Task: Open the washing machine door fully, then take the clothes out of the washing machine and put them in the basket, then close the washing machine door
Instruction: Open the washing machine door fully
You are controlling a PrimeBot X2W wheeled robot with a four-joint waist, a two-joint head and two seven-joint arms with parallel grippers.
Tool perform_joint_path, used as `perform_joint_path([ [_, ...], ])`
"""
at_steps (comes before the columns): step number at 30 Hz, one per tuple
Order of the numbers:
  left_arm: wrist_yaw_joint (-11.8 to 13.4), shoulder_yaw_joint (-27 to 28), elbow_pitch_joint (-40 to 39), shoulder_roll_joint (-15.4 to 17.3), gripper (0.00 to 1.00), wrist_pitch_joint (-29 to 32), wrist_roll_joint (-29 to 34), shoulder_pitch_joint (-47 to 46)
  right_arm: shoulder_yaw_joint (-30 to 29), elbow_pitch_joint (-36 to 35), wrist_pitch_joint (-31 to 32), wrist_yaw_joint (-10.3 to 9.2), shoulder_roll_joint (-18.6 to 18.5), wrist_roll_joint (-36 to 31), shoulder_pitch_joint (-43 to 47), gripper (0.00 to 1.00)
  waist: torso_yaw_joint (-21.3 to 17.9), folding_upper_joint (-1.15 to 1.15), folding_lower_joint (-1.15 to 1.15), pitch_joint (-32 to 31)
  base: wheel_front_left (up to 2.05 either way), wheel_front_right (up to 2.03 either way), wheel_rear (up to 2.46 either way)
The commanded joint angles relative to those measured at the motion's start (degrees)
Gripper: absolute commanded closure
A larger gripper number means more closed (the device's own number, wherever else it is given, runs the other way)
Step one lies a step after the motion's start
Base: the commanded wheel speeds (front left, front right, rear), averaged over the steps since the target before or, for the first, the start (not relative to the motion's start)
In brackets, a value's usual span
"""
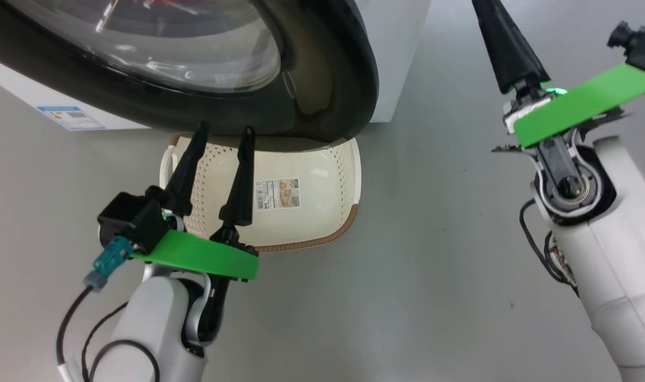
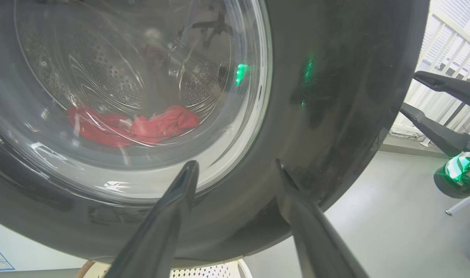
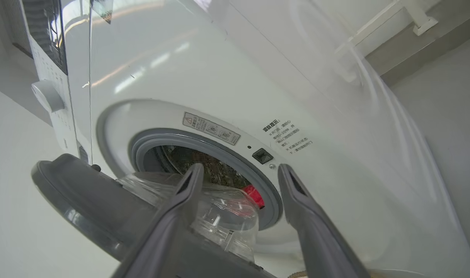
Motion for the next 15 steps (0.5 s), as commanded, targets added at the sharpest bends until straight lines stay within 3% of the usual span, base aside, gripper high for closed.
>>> perform_joint_path([
  [1, 0.35, 1.73, -1.75, 1.4, 0.0, -0.28, 0.49, 0.92, 1.25, -2.16, -1.91, 0.05, 0.25, -2.07, 1.74, 0.0, 0.05, 0.0, 0.0, -0.08, 0.0, 0.0, 0.0],
  [9, 0.78, 1.49, -3.15, 1.4, 0.0, -0.28, 0.41, 1.29, 1.72, -2.43, -12.21, 0.05, -3.22, -21.24, 8.09, 0.0, 0.48, 0.0, 0.0, -0.23, 0.0, 0.0, 0.0],
  [15, 0.99, 2.03, -4.04, 1.4, 0.0, -0.28, 0.99, 2.07, -3.89, -4.27, -13.27, 0.05, -0.96, -39.74, 13.0, 0.0, 0.11, 0.0, 0.0, 0.02, 0.0, 0.0, 0.0],
])
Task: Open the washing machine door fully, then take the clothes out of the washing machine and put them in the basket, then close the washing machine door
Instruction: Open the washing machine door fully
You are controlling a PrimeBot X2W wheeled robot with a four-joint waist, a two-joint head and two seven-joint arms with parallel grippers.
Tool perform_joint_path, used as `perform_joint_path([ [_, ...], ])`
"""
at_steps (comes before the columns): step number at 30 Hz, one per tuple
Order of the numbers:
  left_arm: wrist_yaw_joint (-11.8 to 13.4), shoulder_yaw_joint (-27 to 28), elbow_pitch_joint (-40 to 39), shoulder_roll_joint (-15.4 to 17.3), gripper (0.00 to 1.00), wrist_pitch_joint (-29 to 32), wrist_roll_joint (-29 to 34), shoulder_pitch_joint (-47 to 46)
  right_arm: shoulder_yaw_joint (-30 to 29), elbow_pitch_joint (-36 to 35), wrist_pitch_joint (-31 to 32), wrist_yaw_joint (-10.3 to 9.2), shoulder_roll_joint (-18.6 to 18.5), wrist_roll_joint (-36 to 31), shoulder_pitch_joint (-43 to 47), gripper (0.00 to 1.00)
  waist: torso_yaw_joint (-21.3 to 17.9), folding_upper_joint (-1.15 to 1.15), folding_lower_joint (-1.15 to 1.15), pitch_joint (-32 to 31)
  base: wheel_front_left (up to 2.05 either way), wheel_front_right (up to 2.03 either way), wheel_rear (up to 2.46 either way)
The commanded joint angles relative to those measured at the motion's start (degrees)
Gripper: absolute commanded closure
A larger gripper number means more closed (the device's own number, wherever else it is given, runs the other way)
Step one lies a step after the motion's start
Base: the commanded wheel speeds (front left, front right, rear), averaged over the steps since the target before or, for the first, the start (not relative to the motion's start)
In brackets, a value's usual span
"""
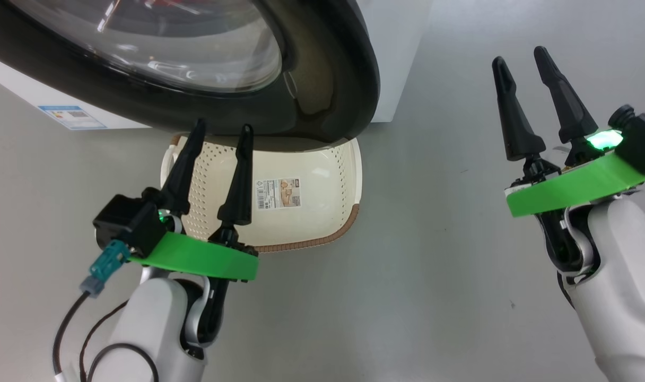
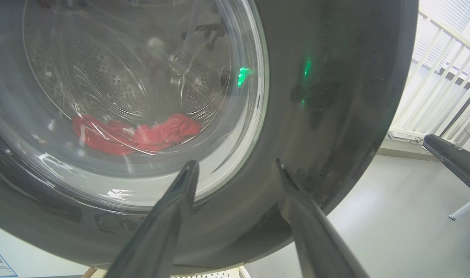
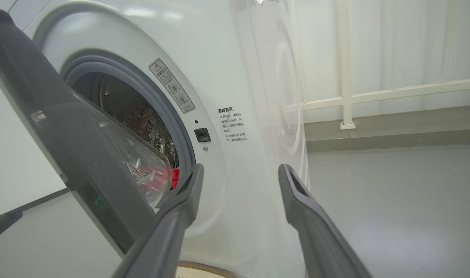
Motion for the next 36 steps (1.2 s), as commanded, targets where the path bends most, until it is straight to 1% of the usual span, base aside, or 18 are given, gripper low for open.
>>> perform_joint_path([
  [1, 0.33, 1.93, -1.86, 1.39, 0.0, -0.28, 0.29, 1.35, -0.87, -2.64, -0.35, 0.05, 1.61, -4.07, 2.14, 0.0, -0.09, 0.0, 0.0, 0.07, 0.0, 0.0, 0.0],
  [3, 0.37, 1.87, -2.35, 1.39, 0.0, -0.28, 0.1, 1.44, -3.5, -5.07, -0.37, 0.05, 3.28, -10.29, 4.08, 0.0, 0.03, 0.0, 0.0, 0.16, 0.0, 0.0, 0.0],
  [4, 0.47, 1.81, -2.64, 1.39, 0.0, -0.28, -0.02, 1.5, -4.55, -6.19, -0.38, 0.05, 4.4, -12.34, 5.3, 0.0, 0.1, 0.0, 0.0, 0.17, 0.0, 0.0, 0.0],
  [6, 0.76, 1.74, -3.21, 1.39, 0.0, -0.28, -0.22, 1.69, -6.15, -8.4, -0.38, 0.05, 6.22, -15.1, 7.66, 0.0, 0.14, 0.0, 0.0, 0.21, 0.0, 0.0, 0.0],
  [10, 1.34, 1.52, -4.08, 1.39, 0.0, -0.28, -0.24, 2.37, -7.91, -11.67, -0.39, 0.05, 7.97, -19.26, 11.27, 0.0, 0.1, 0.0, 0.0, 0.39, 0.0, 0.0, 0.0],
  [15, 1.73, 1.17, -4.39, 1.39, 0.0, -0.28, 0.23, 2.69, -8.89, -15.42, -0.39, 0.05, 9.03, -21.22, 14.47, 0.0, 0.18, 0.0, 0.0, 0.77, 0.0, 0.0, 0.0],
  [23, 1.99, 1.22, -4.73, 1.39, 0.0, -0.28, 0.84, 2.87, -9.19, -18.49, -0.4, 0.05, 9.58, -22.21, 18.2, 0.0, 0.02, 0.0, 0.0, 1.12, 0.0, 0.0, 0.0],
  [28, 2.07, 1.25, -4.72, 1.39, 0.0, -0.28, 0.9, 3.02, -9.14, -18.87, -0.4, 0.05, 9.77, -22.05, 19.36, 0.0, -0.06, 0.0, 0.0, 0.93, 0.0, 0.0, 0.0],
  [36, 2.25, 0.85, -4.62, 1.39, 0.0, -0.28, 0.91, 3.53, -7.4, -17.55, -0.4, 0.05, 9.87, -21.99, 19.58, 0.0, 0.08, 0.0, 0.0, 0.64, 0.0, 0.0, 0.0],
])
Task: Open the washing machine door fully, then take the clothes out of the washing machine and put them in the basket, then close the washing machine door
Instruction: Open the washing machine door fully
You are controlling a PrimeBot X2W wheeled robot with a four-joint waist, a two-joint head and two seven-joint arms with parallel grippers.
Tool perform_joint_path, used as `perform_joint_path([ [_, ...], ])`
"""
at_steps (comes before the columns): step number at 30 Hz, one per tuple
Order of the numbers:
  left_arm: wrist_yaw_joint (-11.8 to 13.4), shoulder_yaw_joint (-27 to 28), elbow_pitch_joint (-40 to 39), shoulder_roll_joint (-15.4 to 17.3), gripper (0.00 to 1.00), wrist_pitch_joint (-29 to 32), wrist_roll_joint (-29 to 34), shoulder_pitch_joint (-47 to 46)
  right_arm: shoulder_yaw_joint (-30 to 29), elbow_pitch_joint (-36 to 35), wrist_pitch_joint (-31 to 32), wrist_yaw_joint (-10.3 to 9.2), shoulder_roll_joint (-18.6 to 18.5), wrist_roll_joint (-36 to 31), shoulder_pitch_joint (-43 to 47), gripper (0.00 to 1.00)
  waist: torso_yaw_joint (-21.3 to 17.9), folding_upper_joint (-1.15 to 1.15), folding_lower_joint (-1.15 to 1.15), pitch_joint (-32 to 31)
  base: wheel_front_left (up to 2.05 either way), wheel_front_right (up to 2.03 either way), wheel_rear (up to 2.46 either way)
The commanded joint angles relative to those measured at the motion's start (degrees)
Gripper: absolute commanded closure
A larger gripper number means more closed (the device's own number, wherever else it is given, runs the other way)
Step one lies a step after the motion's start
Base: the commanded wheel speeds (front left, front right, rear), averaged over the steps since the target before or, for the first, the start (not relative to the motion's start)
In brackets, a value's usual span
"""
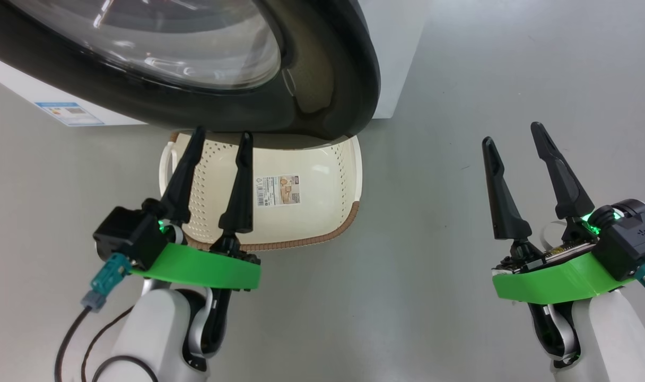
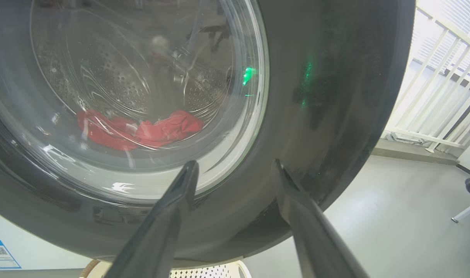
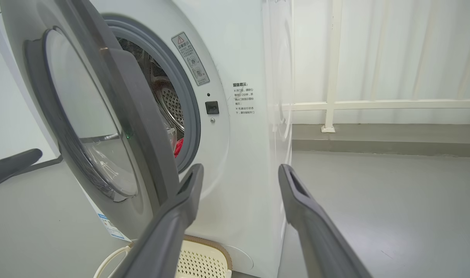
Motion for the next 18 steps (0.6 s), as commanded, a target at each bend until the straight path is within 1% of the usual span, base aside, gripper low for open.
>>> perform_joint_path([
  [1, 0.41, 1.12, -1.48, 1.31, 0.0, -0.28, 0.68, 1.32, 1.82, -1.03, -0.36, 0.03, 0.35, -0.17, 0.75, 0.0, 0.24, 0.0, 0.0, -0.08, 0.0, 0.0, 0.0],
  [3, 0.44, 0.9, -1.4, 1.31, 0.0, -0.28, 0.58, 1.44, 2.06, -0.92, -0.36, 0.03, 0.35, -0.23, 0.88, 0.0, 0.45, 0.0, 0.0, -0.19, 0.0, 0.0, 0.0],
  [4, 0.48, 0.85, -1.34, 1.31, 0.0, -0.28, 0.49, 1.54, 2.16, -0.84, -0.36, 0.03, 0.35, -0.25, 0.95, 0.02, 0.53, 0.0, 0.0, -0.25, 0.0, 0.0, 0.0],
  [5, 0.5, 0.8, -1.25, 1.31, 0.0, -0.28, 0.42, 1.61, 2.18, -0.81, -0.36, 0.03, 0.35, -0.28, 0.97, 0.44, 0.61, 0.0, 0.0, -0.31, 0.0, 0.0, 0.0],
  [6, 0.52, 0.76, -1.17, 1.31, 0.0, -0.28, 0.37, 1.64, 2.3, -0.76, -0.36, 0.03, 0.36, -0.3, 0.98, 0.61, 0.69, 0.0, 0.0, -0.35, 0.0, 0.0, 0.0],
  [7, 0.55, 0.74, -1.1, 1.31, 0.0, -0.28, 0.35, 1.65, 2.37, -0.68, -0.36, 0.03, 0.36, -0.31, 0.93, 0.73, 0.76, 0.0, 0.0, -0.38, 0.0, 0.0, 0.0],
  [8, 0.57, 0.7, -1.04, 1.31, 0.0, -0.28, 0.34, 1.64, 2.37, -0.57, -0.36, 0.03, 0.36, -0.29, 0.79, 0.93, 0.84, 0.0, 0.0, -0.39, 0.0, 0.0, 0.0],
  [9, 0.59, 0.67, -1.01, 1.31, 0.0, -0.28, 0.31, 1.61, 2.4, -0.42, -0.36, 0.03, 0.33, -0.37, 0.59, 1.0, 0.93, 0.0, 0.0, -0.38, 0.0, 0.0, 0.0],
  [11, 0.69, 0.62, -1.01, 1.31, 0.0, -0.28, 0.33, 1.51, 2.32, 0.05, -0.36, 0.03, 0.27, -0.38, -0.05, 1.0, 1.11, 0.0, 0.0, -0.28, 0.0, 0.0, 0.0],
  [13, 0.81, 0.58, -1.1, 1.31, 0.0, -0.28, 0.41, 1.43, 2.28, 0.67, -0.36, 0.03, 0.29, 1.56, -0.94, 1.0, 1.27, 0.0, 0.0, -0.17, 0.0, 0.0, 0.0],
  [18, 0.81, 0.74, -1.28, 1.31, 0.0, -0.28, 0.69, 1.4, 3.77, 2.48, 0.96, 0.03, 0.35, 12.94, -5.26, 1.0, 1.53, 0.0, 0.0, 0.21, 0.0, 0.0, 0.0],
])
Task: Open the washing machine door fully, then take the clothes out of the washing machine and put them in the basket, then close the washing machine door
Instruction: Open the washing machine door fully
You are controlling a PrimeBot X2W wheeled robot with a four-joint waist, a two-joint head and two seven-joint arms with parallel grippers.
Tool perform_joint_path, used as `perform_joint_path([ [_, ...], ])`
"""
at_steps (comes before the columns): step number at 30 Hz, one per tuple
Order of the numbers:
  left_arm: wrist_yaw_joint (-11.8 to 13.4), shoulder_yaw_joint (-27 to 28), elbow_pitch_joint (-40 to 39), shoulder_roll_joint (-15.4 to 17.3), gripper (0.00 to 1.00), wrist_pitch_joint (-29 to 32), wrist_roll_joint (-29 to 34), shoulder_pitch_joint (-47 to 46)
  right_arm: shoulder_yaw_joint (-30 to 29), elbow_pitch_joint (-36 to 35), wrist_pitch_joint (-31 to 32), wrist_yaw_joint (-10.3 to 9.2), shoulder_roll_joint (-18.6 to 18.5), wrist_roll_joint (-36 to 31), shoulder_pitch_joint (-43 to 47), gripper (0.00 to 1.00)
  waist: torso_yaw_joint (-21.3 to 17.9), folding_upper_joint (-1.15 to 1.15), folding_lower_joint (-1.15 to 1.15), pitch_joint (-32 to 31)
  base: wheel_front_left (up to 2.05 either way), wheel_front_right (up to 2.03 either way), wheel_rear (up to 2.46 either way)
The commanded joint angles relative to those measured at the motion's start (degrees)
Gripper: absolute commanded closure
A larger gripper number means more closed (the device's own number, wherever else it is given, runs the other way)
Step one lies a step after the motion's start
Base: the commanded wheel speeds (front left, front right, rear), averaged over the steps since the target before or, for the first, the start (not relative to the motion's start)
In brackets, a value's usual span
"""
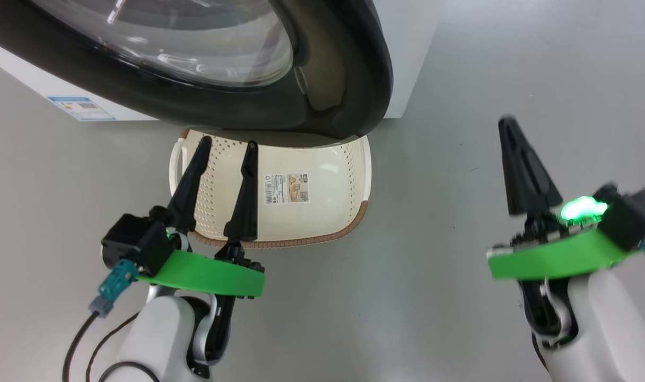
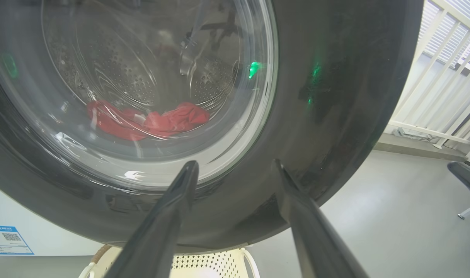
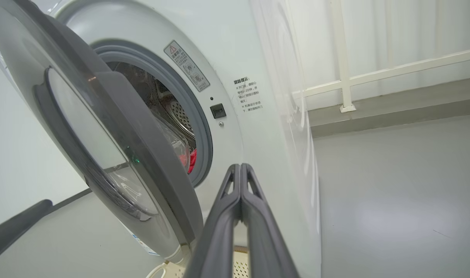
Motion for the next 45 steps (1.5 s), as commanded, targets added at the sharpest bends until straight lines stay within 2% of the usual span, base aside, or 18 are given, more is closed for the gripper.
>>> perform_joint_path([
  [1, 0.26, 1.68, -1.45, 1.3, 0.0, -0.28, 0.73, 0.22, 2.14, -1.18, 0.69, 0.03, 0.37, 4.51, -3.17, 1.0, 0.22, 0.0, 0.0, 0.18, 0.0, 0.0, 0.0],
  [4, 0.24, 1.6, -1.45, 1.3, 0.0, -0.28, 0.71, -0.05, 2.88, -0.71, 2.46, 0.03, 0.38, 12.51, -6.01, 1.0, 0.7, 0.0, 0.0, 0.38, 0.0, 0.0, 0.0],
  [5, 0.24, 1.6, -1.45, 1.3, 0.0, -0.28, 0.71, -0.05, 2.88, -0.71, 2.46, 0.03, 0.38, 12.51, -6.01, 1.0, 0.7, 0.0, 0.0, 0.38, 0.0, 0.0, 0.0],
  [10, 0.37, 1.44, -1.7, 1.3, 0.0, -0.28, 0.87, -0.11, 3.1, 0.2, 6.56, 0.03, 0.39, 26.02, -10.81, 1.0, 1.29, 0.0, 0.0, 0.77, 0.0, 0.0, 0.0],
  [15, 0.58, 1.43, -2.0, 1.3, 0.0, -0.28, 0.59, -0.1, 2.89, 1.61, 11.06, 0.03, 0.39, 44.04, -16.28, 1.0, 1.65, 0.0, 0.0, 1.38, 0.0, 0.0, 0.0],
  [19, 0.68, 1.46, -2.27, 1.3, 0.0, -0.28, 0.29, -0.21, 1.55, 5.33, 17.31, 0.03, 0.4, 58.12, -20.29, 1.0, 2.07, 0.0, 0.0, 1.84, 0.0, 0.0, 0.0],
  [27, 0.96, 1.17, -2.44, 1.3, 0.0, -0.28, -0.1, -0.09, 0.51, 16.86, 33.69, 0.03, 0.29, 79.51, -28.85, 1.0, 2.55, 0.0, 0.0, 2.27, 0.0, 0.0, 0.0],
  [34, 1.24, 1.04, -2.53, 1.3, 0.0, -0.28, -0.51, 0.07, 3.43, 25.16, 43.2, 0.03, -1.15, 89.33, -35.46, 1.0, 2.72, 0.0, 0.0, 2.7, 0.0, 0.0, 0.0],
  [45, 1.44, 0.89, -2.66, 1.3, 0.0, -0.28, -1.26, -0.2, 11.11, 32.81, 47.06, 0.03, -3.7, 92.41, -43.73, 1.0, 3.6, 0.0, 0.0, 3.21, 0.0, 0.0, 0.0],
])
